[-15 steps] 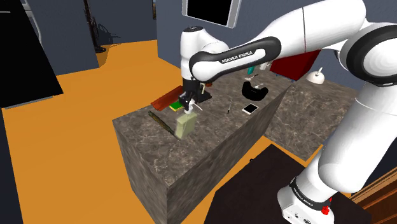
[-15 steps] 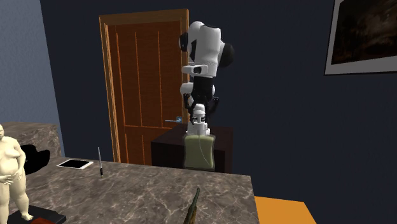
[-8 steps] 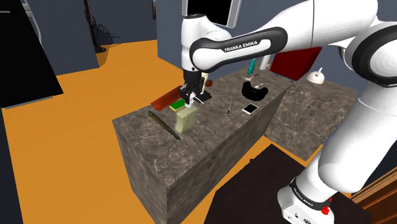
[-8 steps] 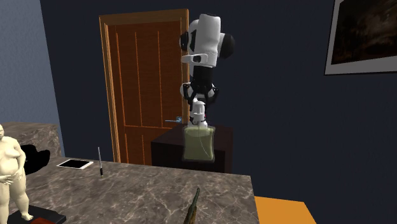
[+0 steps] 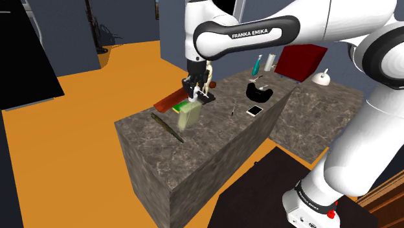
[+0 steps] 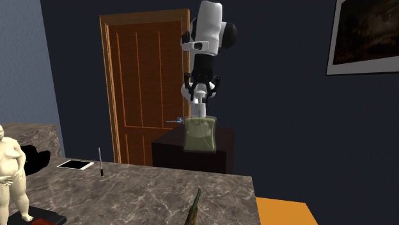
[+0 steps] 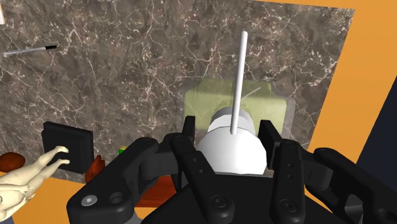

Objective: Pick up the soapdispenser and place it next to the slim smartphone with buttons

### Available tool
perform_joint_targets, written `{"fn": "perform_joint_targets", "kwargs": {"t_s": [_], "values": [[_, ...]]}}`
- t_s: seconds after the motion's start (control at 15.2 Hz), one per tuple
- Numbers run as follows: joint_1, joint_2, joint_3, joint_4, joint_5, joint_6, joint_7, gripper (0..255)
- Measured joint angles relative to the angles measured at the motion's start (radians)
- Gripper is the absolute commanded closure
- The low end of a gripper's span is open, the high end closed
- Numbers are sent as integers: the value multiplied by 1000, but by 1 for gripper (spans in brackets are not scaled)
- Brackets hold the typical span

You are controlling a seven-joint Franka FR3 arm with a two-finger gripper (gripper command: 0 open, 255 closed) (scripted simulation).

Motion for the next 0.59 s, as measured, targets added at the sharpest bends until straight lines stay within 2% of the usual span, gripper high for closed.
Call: {"fn": "perform_joint_targets", "kwargs": {"t_s": [0.59], "values": [[2, -4, 2, 119, 6, -122, -16, 255]]}}
